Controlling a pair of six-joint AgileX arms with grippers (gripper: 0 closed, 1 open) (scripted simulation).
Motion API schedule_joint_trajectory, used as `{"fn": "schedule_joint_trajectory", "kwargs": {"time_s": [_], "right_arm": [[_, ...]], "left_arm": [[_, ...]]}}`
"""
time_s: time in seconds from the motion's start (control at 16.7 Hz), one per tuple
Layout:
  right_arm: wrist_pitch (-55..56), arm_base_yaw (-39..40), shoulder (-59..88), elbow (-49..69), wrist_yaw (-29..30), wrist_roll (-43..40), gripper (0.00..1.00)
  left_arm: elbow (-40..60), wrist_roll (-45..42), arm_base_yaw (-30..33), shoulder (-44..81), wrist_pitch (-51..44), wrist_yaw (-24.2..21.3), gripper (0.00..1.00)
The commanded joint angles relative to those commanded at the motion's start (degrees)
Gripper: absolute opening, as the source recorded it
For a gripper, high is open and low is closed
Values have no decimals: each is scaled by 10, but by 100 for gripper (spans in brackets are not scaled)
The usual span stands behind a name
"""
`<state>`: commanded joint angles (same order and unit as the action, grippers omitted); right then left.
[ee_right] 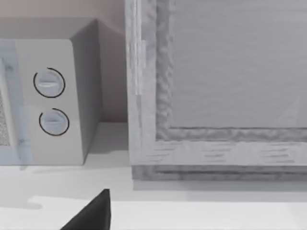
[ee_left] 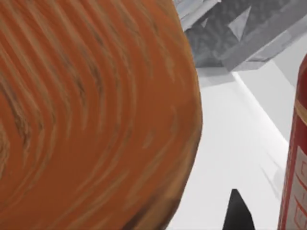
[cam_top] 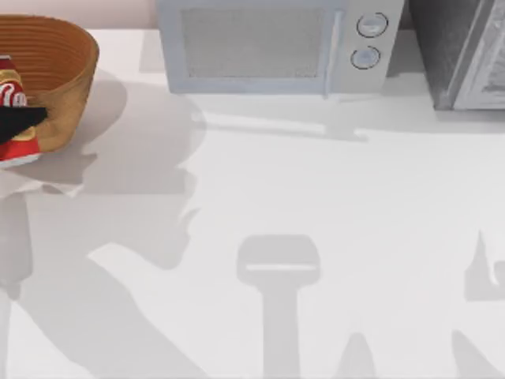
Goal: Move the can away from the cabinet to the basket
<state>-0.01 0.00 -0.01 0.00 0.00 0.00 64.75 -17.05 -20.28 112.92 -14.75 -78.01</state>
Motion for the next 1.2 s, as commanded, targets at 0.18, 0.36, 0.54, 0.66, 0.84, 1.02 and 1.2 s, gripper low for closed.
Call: {"fn": "schedule_joint_trajectory", "kwargs": {"time_s": [0.18,0.36,0.54,0.66,0.84,1.02,1.2], "right_arm": [[0,0,0,0,0,0,100],[0,0,0,0,0,0,100],[0,0,0,0,0,0,100],[0,0,0,0,0,0,100],[0,0,0,0,0,0,100],[0,0,0,0,0,0,100],[0,0,0,0,0,0,100]], "left_arm": [[43,5,-2,9,57,25,0],[91,10,-4,17,165,50,0],[140,16,-4,25,268,77,0],[170,21,-3,30,308,96,0],[184,24,-2,33,323,107,0],[184,24,-2,33,323,107,0],[184,24,-2,33,323,107,23]]}}
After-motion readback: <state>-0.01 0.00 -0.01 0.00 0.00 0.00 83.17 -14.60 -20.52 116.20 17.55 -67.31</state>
